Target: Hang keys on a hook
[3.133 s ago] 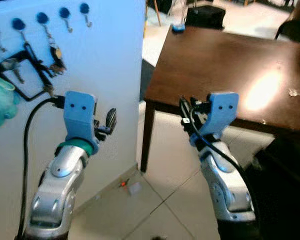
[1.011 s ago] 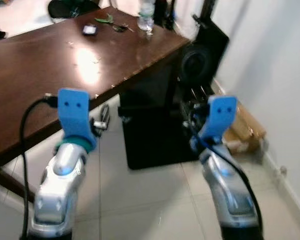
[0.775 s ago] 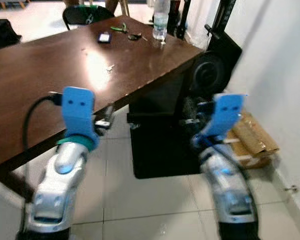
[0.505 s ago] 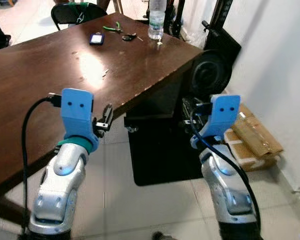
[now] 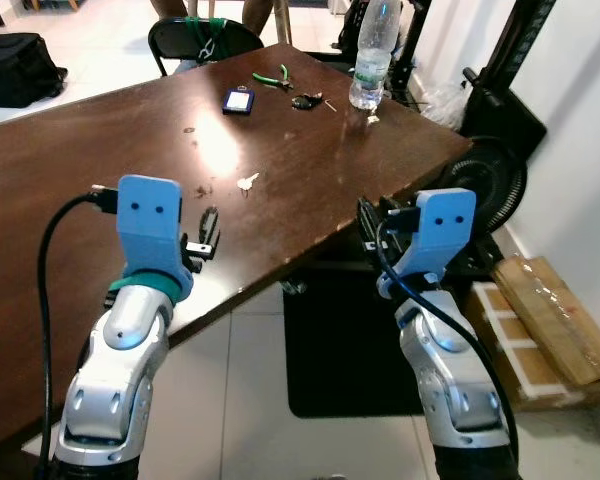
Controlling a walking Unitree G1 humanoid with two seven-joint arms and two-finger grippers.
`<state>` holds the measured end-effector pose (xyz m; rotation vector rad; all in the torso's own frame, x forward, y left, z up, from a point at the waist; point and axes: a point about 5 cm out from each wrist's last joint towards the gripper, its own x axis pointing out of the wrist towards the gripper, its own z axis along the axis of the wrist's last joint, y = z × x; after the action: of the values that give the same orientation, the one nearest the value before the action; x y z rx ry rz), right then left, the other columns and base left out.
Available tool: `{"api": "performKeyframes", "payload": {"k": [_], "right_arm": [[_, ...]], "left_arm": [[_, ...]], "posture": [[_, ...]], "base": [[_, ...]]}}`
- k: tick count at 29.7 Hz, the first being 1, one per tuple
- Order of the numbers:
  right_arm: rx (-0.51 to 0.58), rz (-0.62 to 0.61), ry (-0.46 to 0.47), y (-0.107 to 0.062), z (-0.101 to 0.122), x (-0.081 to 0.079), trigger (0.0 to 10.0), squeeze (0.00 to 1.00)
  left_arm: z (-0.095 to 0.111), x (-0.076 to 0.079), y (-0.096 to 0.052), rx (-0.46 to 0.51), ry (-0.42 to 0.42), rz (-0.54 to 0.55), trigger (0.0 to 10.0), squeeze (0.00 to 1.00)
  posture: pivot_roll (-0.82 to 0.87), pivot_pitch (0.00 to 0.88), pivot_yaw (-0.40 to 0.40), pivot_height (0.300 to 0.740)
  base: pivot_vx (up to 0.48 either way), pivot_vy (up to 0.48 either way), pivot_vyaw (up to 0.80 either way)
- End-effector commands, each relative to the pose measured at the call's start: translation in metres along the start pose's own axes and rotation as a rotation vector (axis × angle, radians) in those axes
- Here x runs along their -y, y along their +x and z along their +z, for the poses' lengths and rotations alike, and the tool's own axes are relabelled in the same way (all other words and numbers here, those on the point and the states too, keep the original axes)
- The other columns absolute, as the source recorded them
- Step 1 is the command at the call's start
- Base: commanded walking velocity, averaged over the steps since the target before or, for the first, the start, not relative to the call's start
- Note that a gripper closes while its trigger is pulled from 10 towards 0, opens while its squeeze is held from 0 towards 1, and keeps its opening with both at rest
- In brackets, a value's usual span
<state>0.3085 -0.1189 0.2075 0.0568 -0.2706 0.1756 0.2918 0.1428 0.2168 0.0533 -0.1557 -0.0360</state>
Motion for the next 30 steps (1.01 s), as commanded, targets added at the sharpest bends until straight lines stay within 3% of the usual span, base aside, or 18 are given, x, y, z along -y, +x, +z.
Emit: {"api": "performKeyframes", "payload": {"k": [1, 24, 30], "right_arm": [[0.001, -0.007, 0.002, -0.001, 0.0001, 0.0012, 10.0, 0.0], [0.002, -0.011, 0.002, -0.0007, -0.0002, 0.0015, 10.0, 0.0], [0.012, -0.02, -0.01, 0.0013, 0.0023, 0.0047, 10.0, 0.0]], "left_arm": [[-0.0018, -0.0008, -0.0003, -0.007, 0.008, 0.007, 10.0, 0.0], [-0.0022, -0.0003, 0.0003, -0.01, 0.009, 0.005, 10.0, 0.0], [-0.0073, 0.0035, 0.0005, -0.045, 0.025, -0.067, 10.0, 0.0]], "posture": [[-0.08, 0.081, 0.072, 0.74], [-0.08, 0.082, 0.073, 0.74], [-0.07, 0.086, 0.074, 0.74]], "base": [[0.465, 0.0, 0.0], [0.465, 0.0, 0.0], [0.0, 0.0, 0.0]]}}
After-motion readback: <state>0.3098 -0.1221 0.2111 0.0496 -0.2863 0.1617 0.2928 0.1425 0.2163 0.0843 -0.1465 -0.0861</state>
